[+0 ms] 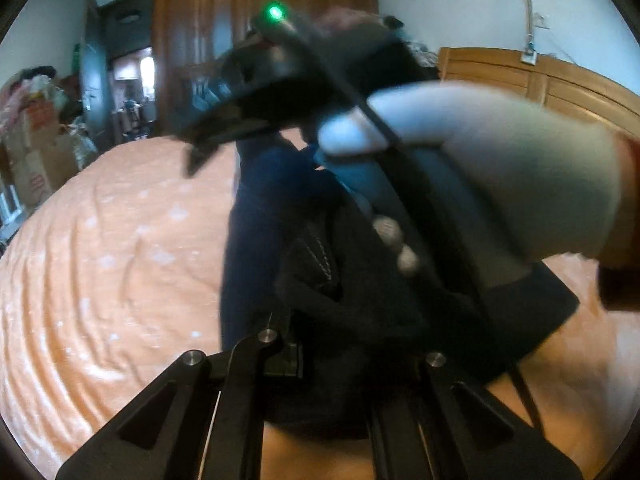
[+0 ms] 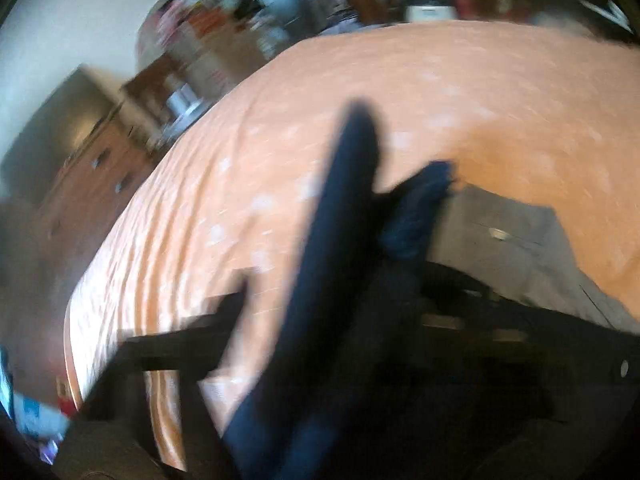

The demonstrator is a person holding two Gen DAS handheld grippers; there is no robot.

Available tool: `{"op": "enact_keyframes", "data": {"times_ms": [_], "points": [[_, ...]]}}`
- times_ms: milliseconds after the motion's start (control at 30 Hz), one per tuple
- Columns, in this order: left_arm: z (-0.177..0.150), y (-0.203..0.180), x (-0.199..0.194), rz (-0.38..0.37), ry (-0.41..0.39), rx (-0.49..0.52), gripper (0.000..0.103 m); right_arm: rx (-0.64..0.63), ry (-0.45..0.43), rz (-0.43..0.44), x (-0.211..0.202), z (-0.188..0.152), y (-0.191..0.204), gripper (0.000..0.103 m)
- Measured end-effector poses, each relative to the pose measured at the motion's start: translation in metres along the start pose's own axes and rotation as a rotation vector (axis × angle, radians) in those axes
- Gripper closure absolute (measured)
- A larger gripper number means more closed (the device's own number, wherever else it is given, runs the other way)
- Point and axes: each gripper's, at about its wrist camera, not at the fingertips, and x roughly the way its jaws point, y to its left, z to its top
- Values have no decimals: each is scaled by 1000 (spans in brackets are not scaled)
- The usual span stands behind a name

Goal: Fold small clothes

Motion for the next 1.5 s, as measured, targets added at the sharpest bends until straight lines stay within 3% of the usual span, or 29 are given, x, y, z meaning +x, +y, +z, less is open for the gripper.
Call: {"op": "enact_keyframes", "data": {"times_ms": [133, 300, 433, 733, 1000, 1067, 1233, 1367, 1500], "points": [[9, -22, 8, -72, 17, 46, 100, 90, -94, 32, -42, -20, -47, 93], [15, -83, 15, -182, 45, 152, 98, 161, -170, 47, -105, -43, -101, 95], [20, -131, 32, -276, 96, 196, 93, 214, -167, 17, -133, -58, -155, 95], [14, -242, 86, -381, 249, 318, 91, 378, -79, 18, -134, -86, -258, 95], [14, -281, 130, -378, 319, 303, 75, 415, -57, 94, -118, -91, -288, 93], [11, -284, 135, -384, 334, 316, 65, 473, -47, 149, -118, -97, -297, 90], [17, -258, 85, -435, 303, 293, 64, 470, 27, 204, -146, -113, -270, 52], [16, -208, 14, -425, 207, 249, 62, 443, 86, 211, -176, -142, -251, 43], [0, -141, -36, -309, 159, 147, 60, 447, 96, 226, -201, -165, -238, 39]]}}
